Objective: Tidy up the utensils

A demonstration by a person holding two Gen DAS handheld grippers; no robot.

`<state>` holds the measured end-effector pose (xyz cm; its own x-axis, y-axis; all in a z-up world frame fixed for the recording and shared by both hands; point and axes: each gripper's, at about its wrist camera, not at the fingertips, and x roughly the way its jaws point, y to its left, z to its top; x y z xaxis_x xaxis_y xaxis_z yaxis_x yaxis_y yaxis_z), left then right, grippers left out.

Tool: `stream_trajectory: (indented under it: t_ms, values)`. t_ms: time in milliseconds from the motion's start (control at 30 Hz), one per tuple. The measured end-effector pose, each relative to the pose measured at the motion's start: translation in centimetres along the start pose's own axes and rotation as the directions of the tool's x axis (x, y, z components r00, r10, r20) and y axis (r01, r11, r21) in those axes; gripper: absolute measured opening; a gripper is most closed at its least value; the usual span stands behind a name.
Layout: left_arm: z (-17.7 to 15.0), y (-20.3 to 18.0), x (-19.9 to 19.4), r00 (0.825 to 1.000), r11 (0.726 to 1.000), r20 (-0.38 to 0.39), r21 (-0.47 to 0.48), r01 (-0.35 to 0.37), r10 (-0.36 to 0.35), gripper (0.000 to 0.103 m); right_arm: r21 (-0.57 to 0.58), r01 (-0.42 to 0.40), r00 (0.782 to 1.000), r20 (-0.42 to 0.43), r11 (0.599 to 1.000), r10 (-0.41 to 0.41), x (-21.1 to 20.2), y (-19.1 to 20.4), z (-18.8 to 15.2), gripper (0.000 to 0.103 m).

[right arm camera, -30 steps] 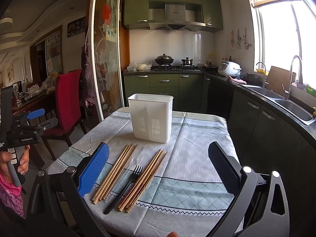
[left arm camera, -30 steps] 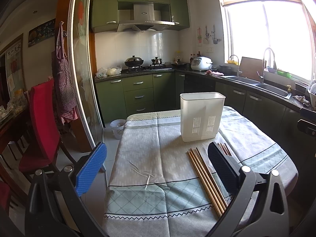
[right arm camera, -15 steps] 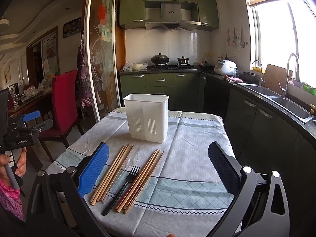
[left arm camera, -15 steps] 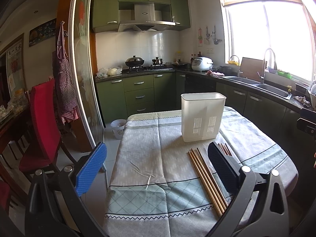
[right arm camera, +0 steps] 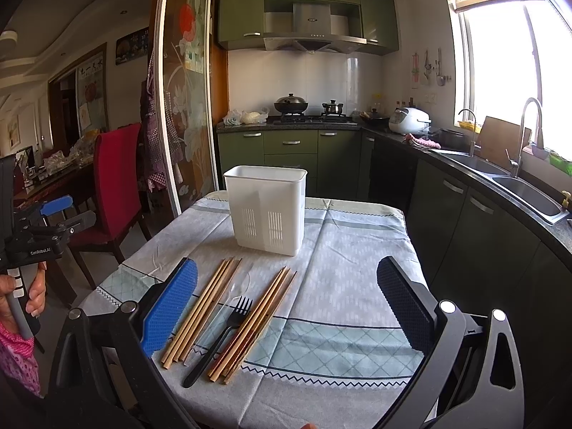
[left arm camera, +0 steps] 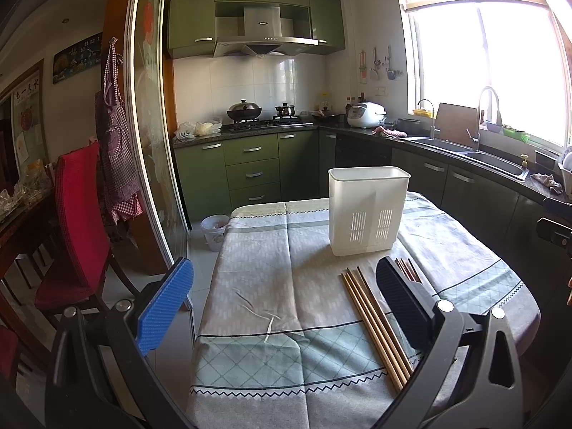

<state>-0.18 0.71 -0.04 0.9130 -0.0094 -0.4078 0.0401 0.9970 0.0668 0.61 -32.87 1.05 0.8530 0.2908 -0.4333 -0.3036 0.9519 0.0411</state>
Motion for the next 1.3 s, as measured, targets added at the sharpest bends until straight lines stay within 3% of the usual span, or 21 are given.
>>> stream_trajectory:
  t_ms: [1300]
  values:
    - [-0.6, 0.2, 0.7, 1.0, 1.0, -0.022, -0.003, -0.002, 0.002, 0.097, 0.007, 0.0, 0.999, -0.036, 1.0, 0.001, 1.3, -0.4, -0.5, 0.099]
